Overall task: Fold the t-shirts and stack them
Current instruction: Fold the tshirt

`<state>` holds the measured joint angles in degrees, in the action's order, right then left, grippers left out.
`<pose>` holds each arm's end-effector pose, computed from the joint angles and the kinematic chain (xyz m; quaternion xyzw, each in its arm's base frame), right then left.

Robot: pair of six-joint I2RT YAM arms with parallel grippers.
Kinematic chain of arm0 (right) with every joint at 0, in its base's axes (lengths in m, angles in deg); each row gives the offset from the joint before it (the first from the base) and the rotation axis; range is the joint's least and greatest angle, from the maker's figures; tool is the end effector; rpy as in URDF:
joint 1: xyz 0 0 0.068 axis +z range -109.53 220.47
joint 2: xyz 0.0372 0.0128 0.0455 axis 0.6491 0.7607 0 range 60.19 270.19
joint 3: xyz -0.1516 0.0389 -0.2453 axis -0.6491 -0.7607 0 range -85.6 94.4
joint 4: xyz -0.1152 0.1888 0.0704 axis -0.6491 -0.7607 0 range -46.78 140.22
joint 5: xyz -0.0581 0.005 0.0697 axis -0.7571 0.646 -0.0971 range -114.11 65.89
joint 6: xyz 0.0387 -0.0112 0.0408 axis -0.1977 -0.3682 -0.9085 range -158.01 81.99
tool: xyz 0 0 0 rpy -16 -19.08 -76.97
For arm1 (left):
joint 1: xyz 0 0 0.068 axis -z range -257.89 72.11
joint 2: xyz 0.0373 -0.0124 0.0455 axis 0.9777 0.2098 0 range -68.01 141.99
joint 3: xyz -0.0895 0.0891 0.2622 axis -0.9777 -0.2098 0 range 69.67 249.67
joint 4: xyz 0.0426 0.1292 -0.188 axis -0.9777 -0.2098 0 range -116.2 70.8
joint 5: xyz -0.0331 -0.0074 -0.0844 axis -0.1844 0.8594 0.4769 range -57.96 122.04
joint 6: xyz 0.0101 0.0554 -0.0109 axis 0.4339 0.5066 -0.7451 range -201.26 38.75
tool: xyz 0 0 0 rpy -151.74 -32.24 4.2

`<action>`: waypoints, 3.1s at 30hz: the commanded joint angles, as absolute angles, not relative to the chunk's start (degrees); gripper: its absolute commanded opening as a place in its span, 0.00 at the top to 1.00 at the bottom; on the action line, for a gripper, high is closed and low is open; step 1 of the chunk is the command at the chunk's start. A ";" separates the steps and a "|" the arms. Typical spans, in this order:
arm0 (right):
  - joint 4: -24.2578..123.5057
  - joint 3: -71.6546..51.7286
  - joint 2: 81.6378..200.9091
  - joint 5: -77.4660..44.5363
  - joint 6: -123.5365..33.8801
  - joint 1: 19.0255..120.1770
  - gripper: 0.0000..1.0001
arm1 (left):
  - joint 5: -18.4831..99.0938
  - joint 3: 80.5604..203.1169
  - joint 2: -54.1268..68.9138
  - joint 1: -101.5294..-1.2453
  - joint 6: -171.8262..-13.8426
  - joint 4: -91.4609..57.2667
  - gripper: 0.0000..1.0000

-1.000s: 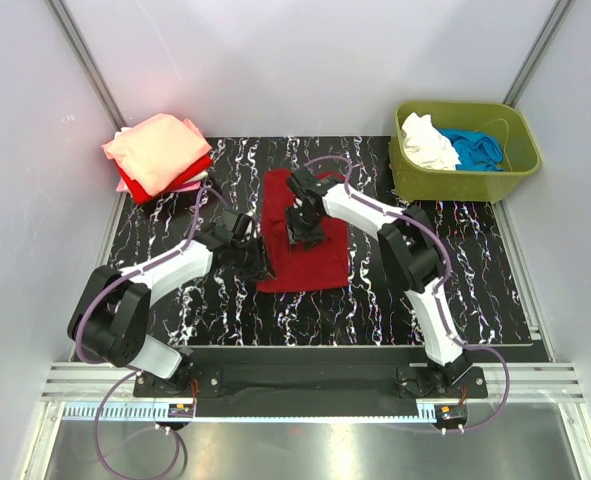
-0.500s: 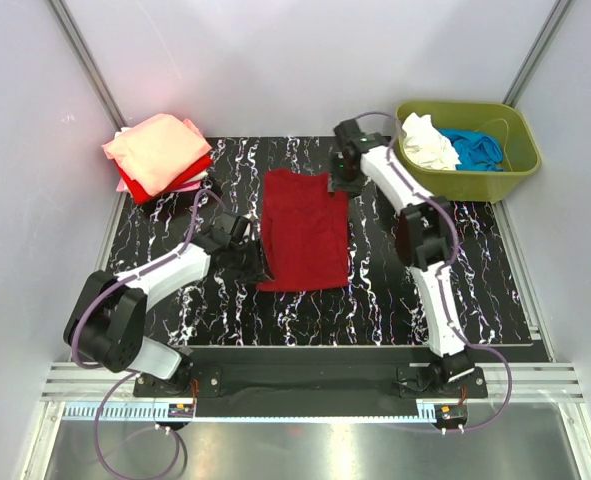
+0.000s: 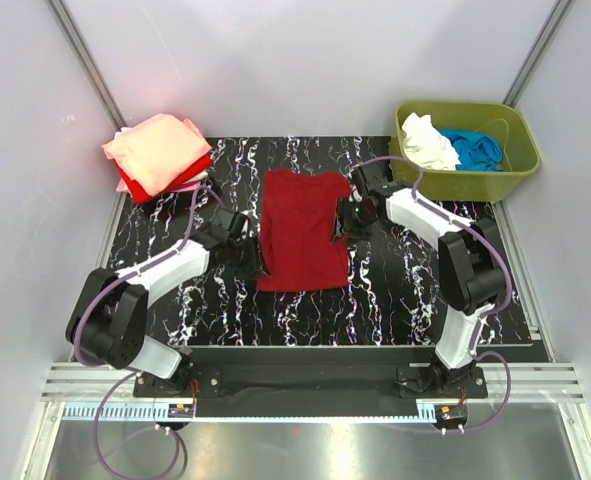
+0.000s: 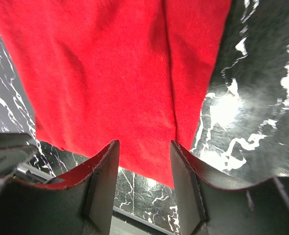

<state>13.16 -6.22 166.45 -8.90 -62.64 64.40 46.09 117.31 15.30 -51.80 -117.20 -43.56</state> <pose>0.3305 0.1583 0.2402 -0.0239 0.9658 0.2094 0.1508 0.2219 -0.1197 0.2204 -0.0509 0.9579 -0.2335 0.1590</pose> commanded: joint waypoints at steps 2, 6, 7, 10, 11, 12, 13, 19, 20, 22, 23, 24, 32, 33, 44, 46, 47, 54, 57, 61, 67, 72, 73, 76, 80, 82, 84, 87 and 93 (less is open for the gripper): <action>19.63 -10.27 166.36 -4.95 -63.59 64.73 0.48 | 45.75 120.73 17.94 -52.84 -115.36 -40.56 0.63; 20.69 -11.68 167.68 -4.86 -63.15 65.78 0.50 | 46.98 121.00 20.84 -53.19 -115.44 -38.54 0.64; 20.78 -11.77 167.86 -4.86 -62.98 66.31 0.50 | 47.42 120.91 21.19 -53.19 -115.62 -37.93 0.64; 21.39 -12.47 168.03 -5.12 -62.80 67.19 0.52 | 48.13 120.47 22.07 -53.19 -116.06 -36.61 0.65; 21.57 -13.08 167.86 -5.03 -62.80 67.45 0.55 | 48.30 120.12 22.25 -53.19 -116.15 -36.34 0.65; 21.92 -13.35 167.68 -5.03 -62.71 67.63 0.55 | 48.30 119.94 22.25 -53.19 -116.15 -36.08 0.65; 21.83 -13.70 167.60 -5.12 -62.71 67.81 0.56 | 48.56 119.86 22.25 -53.19 -116.15 -35.73 0.65; 21.92 -17.39 165.49 -7.22 -63.15 68.16 0.57 | 49.88 118.71 22.34 -53.19 -116.59 -33.80 0.65; 21.74 -17.74 164.88 -7.58 -63.06 68.07 0.56 | 50.06 118.63 22.34 -53.19 -116.59 -33.70 0.65; 20.96 -18.10 163.03 -8.28 -62.63 68.07 0.53 | 50.32 118.71 22.43 -53.19 -116.59 -33.61 0.65; 20.34 -18.27 162.33 -8.72 -62.27 68.07 0.51 | 50.24 118.63 22.25 -53.19 -116.50 -33.88 0.65; 19.55 -18.53 160.49 -9.25 -62.18 68.07 0.50 | 50.24 118.62 22.08 -53.10 -116.24 -34.14 0.66; 18.57 -24.77 154.41 -11.45 -61.74 68.07 0.38 | 45.67 111.43 14.71 -53.19 -117.46 -33.01 0.40; 18.58 -25.12 154.24 -11.36 -61.74 68.16 0.37 | 45.23 110.37 13.91 -53.19 -118.16 -32.13 0.38; 18.76 -26.36 158.27 -10.48 -61.75 68.16 0.42 | 45.75 105.10 13.55 -53.19 -121.77 -27.38 0.24; 18.49 -25.75 158.54 -10.66 -61.66 68.16 0.44 | 46.89 104.56 15.03 -53.10 -122.47 -24.83 0.30; 18.40 -25.57 159.06 -10.48 -61.48 68.16 0.48 | 47.94 104.04 15.57 -53.10 -123.00 -23.96 0.32; 17.17 -23.55 161.53 -8.82 -61.22 68.25 0.60 | 50.50 104.82 19.79 -52.66 -124.06 -20.17 0.58; 17.52 -23.54 161.53 -7.85 -61.04 68.16 0.72 | 50.68 104.74 19.79 -52.23 -124.32 -19.73 0.72; 19.98 -24.95 160.48 -6.00 -61.57 68.16 0.92 | 50.68 105.00 18.30 -51.87 -124.41 -20.78 0.90; 19.11 -29.60 154.52 -4.42 -62.88 68.16 1.00 | 49.36 104.74 12.52 -47.93 -125.99 -25.08 1.00; 15.51 -37.85 144.59 -2.41 -65.52 68.16 1.00 | 45.06 101.50 3.20 -39.51 -130.55 -32.10 1.00; 13.59 -39.00 140.22 -1.70 -66.05 68.25 1.00 | 44.44 101.14 -0.56 -38.00 -131.61 -33.43 1.00; 10.85 -42.17 130.55 0.93 -69.55 70.16 1.00 | 40.76 99.82 -9.26 -32.46 -136.17 -39.49 1.00; 8.39 -41.14 123.05 4.90 -77.98 71.15 1.00 | 38.12 100.86 -19.57 -29.46 -141.36 -48.00 1.00; 5.50 -39.11 119.54 3.15 -79.58 71.15 1.00 | 36.62 104.88 -23.00 -29.37 -141.37 -51.53 1.00; 4.00 -35.18 118.21 -0.26 -81.16 71.15 1.00 | 34.51 108.67 -23.02 -29.46 -140.06 -56.63 1.00; 1.36 -29.45 119.16 -4.06 -80.56 71.15 1.00 | 30.65 116.23 -18.98 -29.63 -136.37 -61.38 0.99; 0.91 -21.44 128.21 -8.37 -76.69 69.66 1.00 | 31.60 123.72 -9.92 -35.16 -129.86 -62.27 1.00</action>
